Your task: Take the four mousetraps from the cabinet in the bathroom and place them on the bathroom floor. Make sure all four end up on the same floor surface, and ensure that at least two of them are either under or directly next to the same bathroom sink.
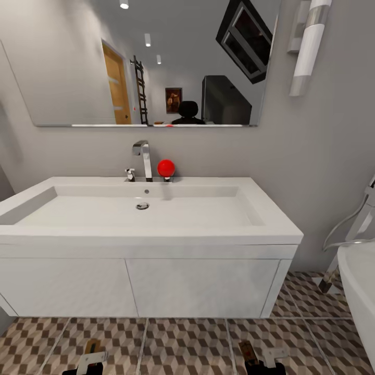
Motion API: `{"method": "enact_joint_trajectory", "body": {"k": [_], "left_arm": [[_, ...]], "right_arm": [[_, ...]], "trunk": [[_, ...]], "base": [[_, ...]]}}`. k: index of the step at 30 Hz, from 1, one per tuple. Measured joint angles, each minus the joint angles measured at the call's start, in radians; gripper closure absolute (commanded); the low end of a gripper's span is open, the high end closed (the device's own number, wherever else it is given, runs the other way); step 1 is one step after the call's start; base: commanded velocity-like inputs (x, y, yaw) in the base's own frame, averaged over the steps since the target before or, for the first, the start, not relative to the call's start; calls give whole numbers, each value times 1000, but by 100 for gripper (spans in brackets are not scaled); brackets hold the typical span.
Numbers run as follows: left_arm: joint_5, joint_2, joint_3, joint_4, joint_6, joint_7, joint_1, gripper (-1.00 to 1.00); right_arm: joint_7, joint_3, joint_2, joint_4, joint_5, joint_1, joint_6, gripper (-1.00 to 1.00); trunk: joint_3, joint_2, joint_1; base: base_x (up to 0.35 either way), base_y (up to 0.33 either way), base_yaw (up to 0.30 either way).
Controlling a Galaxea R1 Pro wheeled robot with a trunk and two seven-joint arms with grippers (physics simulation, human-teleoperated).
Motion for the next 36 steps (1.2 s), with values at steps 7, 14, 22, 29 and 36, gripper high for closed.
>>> {"method": "enact_joint_trajectory", "body": {"k": [7, 14, 22, 29, 36], "left_arm": [[0, 2, 78, 0, -18, -12, 0, 100], [2, 1, 88, 1, -24, -15, 0, 100], [-2, -1, 87, 1, -25, -14, 0, 100], [-4, -3, 86, 1, -24, -14, 0, 100], [-5, -11, 85, 1, -25, -13, 0, 100]], "right_arm": [[0, 0, 1, 1, 0, 1, -2, 100], [1, 0, 1, 1, 0, 1, -3, 100], [-1, -1, 0, 0, -1, 0, -4, 100], [-2, -2, 0, -3, -1, 0, -4, 100], [-6, 0, 0, -6, 2, 0, -7, 100]], "trunk": [[-22, -49, 27], [-44, -98, 54], [-69, -154, 84], [-72, -161, 88], [-78, -175, 96]], "base": [[0, 0, 0], [0, 0, 0], [0, 0, 0], [0, 0, 0], [0, 0, 0]]}}
